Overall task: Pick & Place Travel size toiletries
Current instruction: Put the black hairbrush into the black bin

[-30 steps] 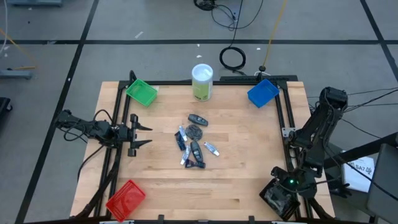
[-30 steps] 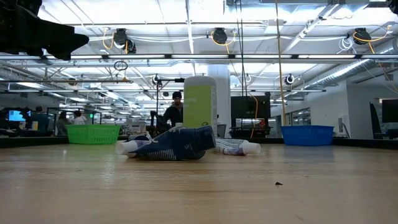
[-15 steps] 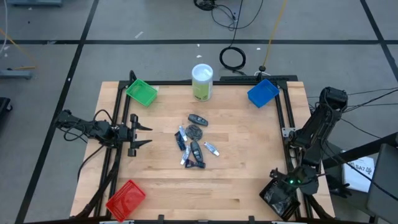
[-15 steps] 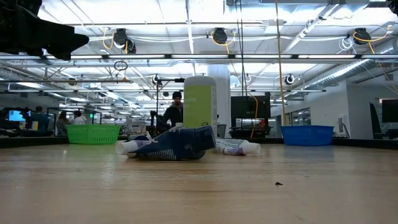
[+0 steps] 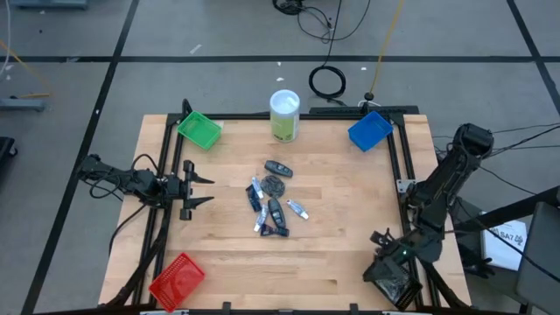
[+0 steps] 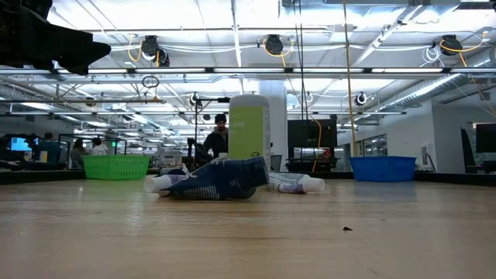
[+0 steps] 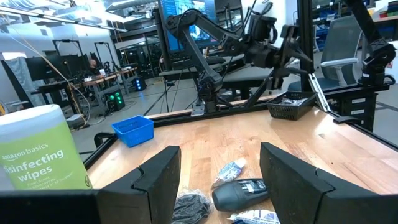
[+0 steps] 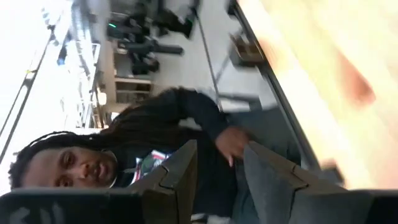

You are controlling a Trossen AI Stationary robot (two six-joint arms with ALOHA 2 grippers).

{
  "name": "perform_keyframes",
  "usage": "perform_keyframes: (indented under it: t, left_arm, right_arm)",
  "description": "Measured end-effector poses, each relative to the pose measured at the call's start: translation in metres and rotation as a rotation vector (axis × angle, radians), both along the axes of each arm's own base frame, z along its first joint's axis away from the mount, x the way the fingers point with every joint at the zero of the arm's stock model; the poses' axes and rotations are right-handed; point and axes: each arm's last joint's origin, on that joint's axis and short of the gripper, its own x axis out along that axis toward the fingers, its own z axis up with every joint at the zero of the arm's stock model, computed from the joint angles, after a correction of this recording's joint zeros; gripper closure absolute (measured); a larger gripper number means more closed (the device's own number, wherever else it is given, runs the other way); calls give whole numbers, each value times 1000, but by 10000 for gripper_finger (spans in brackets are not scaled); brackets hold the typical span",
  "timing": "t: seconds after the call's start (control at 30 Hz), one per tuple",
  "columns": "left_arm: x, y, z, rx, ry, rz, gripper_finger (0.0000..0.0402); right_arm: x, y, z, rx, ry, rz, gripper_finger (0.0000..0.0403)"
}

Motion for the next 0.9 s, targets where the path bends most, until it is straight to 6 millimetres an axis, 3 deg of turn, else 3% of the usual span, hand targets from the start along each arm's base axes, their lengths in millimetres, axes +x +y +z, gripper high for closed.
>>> perform_keyframes:
  t: [0.17,0.43,0.67,0.9]
  left_arm:
    - [0,0,0,0,-1,0,185]
    - [0,0,0,-1,0,0,185]
    - [0,0,0,0,0,0,185]
    - [0,0,0,-1,0,0,185]
  right_arm:
    - [20,-12,10,-189,-232,-38,281]
    - [51,-40,17,-817,-596,-95,282]
    - [74,-72,17,-1185,-646,-174,282]
    - [90,-105,17,-1399,-593,-257,284]
